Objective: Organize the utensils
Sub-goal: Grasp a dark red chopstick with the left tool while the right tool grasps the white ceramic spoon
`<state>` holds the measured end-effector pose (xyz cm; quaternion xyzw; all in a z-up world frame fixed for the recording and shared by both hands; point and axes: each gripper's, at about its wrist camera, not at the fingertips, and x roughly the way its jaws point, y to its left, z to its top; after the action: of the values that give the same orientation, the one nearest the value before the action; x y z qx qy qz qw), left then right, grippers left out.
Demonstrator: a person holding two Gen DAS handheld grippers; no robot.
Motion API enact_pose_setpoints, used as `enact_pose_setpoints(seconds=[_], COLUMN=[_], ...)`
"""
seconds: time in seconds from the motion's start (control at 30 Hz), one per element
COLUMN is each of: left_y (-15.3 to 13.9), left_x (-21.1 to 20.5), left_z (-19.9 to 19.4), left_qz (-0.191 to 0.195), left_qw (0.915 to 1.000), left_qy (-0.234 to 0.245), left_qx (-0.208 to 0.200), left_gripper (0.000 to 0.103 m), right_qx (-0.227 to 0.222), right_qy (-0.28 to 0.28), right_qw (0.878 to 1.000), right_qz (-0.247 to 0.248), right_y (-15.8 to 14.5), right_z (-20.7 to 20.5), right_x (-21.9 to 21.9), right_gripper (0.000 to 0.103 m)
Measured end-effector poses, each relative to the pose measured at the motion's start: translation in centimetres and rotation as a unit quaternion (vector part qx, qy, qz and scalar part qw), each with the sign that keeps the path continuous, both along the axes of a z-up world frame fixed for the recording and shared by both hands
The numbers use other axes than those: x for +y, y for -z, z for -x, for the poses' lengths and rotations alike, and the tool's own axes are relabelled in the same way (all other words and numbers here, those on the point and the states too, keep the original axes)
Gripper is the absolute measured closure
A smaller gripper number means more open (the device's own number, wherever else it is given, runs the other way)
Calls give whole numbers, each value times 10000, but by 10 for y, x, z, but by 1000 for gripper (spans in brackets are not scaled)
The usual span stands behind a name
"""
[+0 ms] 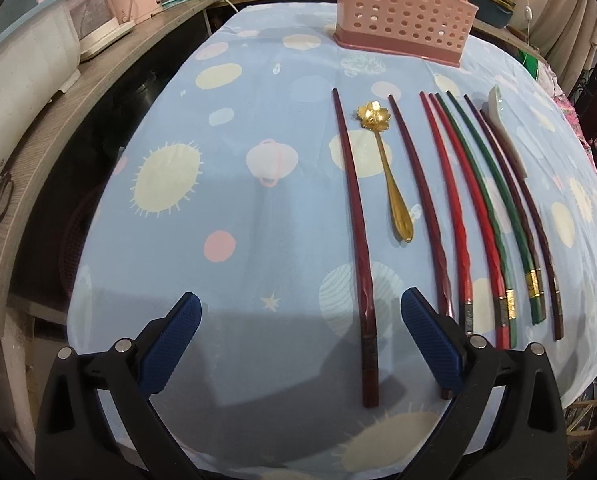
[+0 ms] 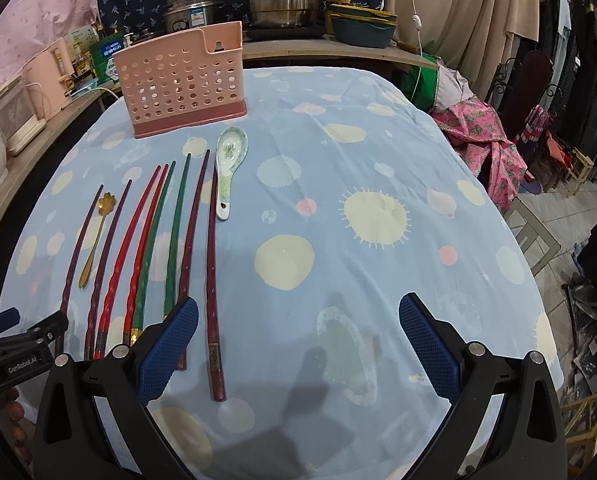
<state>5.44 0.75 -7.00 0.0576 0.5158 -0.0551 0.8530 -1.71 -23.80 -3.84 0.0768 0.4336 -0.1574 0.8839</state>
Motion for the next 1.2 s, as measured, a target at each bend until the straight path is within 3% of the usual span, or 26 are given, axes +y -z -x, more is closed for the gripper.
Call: enact_pose_setpoints(seconds=[0.07,0.13,0.37,0.53,0.77,0.97,1.2], left_y=[4,5,-1,-4,-3,-2,0], left_x=[2,4,4,2,-2,-1,-2], left_z=[-2,-3,2,11,14,11,6], left_qz=[70,133,353,532,553,622,619], left_qw=[9999,9998,9992,9978,9971,9967,9968], left_qy=[22,-1,114,267,412,411,407], left_qx=[106,137,148,280,305,309,287], left_gripper=[20,20,52,58,93,96,96], right_qx=[-18,-12,42,-67,-170,-154,-7], right_qy=[8,-6,-137,-207,-398,-574,-643], right_qw=[10000,10000,9999,9996,9985,9967,9957], right_qz=[-6,-21,-89,-201,-332,-549,-663], right_y=[0,1,7,6,8,16,32], right_z=[-4,-7,-15,-28,-65,-100,-126], right_x=[-2,-2,2,2,2,5,6], right_gripper=[7,7,7,8,33,63,86])
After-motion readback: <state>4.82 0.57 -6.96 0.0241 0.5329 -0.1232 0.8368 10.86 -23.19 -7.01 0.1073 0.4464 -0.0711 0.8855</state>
